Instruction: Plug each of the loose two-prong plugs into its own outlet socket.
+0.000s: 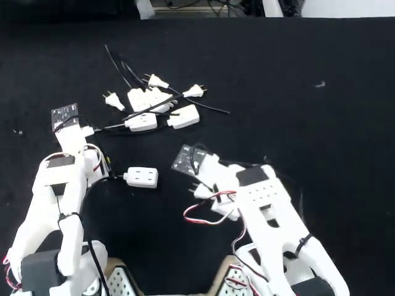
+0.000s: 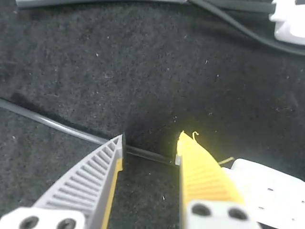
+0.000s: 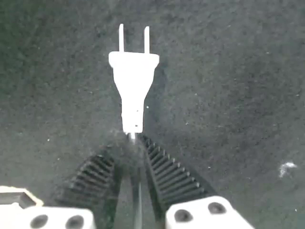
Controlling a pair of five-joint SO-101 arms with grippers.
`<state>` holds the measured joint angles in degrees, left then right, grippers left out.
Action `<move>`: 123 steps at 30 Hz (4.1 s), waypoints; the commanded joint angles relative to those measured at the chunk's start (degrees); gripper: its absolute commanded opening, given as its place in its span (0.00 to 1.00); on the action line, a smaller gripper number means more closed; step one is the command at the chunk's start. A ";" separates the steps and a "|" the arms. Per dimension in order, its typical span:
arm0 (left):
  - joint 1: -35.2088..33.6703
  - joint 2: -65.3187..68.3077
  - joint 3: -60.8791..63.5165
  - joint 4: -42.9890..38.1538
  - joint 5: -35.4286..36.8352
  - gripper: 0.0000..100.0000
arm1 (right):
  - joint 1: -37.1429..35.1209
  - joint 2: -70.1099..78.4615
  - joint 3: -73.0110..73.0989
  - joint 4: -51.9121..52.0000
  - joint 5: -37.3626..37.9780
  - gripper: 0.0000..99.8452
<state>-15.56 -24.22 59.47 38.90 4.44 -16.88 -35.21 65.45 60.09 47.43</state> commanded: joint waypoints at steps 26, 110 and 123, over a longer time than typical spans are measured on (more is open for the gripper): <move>-0.48 -1.32 -0.40 -0.88 0.00 0.19 | -9.76 -1.98 6.55 -16.18 -12.57 0.18; 1.89 -42.90 12.70 5.27 0.18 0.19 | -20.92 -9.89 4.44 -40.26 -31.30 0.01; 10.51 -65.23 18.59 11.78 0.00 0.19 | -24.00 4.88 3.82 -51.87 -31.38 0.01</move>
<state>-6.68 -83.21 76.53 50.07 4.44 -39.74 -30.46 70.37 10.33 16.66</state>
